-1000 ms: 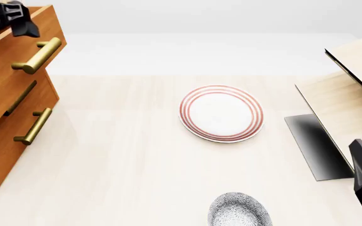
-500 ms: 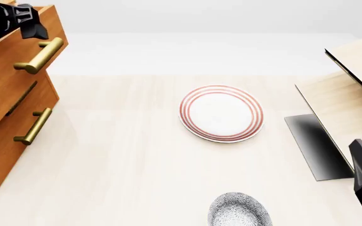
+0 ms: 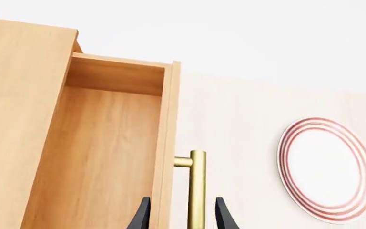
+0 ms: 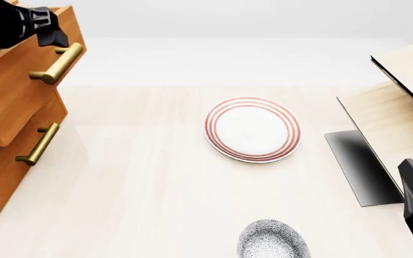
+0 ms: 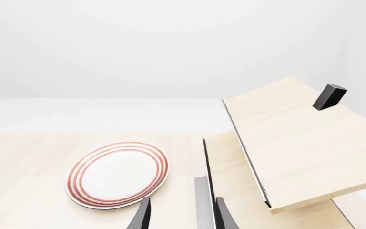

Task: Open the top drawer of the cabinet and put the bowl in it.

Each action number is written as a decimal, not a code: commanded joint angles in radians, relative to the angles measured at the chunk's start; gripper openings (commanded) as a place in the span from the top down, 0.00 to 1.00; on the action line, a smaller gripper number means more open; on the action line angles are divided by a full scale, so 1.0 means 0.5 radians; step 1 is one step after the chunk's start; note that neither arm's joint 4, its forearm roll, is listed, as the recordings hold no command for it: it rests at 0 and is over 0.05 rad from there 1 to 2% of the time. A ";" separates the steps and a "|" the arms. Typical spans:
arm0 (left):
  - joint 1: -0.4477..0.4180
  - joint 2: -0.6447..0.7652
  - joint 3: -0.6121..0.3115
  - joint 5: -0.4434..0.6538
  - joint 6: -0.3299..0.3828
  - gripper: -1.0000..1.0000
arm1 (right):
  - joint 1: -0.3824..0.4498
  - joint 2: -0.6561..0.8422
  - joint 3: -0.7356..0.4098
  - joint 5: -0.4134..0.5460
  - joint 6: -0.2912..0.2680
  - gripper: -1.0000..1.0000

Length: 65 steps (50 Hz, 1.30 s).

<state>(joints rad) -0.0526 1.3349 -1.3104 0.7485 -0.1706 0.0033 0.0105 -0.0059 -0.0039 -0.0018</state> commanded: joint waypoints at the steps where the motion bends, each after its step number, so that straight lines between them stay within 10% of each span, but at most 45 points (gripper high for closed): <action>1: -0.061 0.009 0.014 0.010 -0.003 0.00 | 0.000 -0.005 0.002 0.003 0.001 0.00; 65: -0.313 0.022 0.039 0.028 0.022 0.00 | 0.000 -0.005 0.002 0.003 0.001 0.00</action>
<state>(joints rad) -0.1908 1.3487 -1.2968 0.7623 -0.1609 0.0033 0.0105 -0.0059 -0.0039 -0.0018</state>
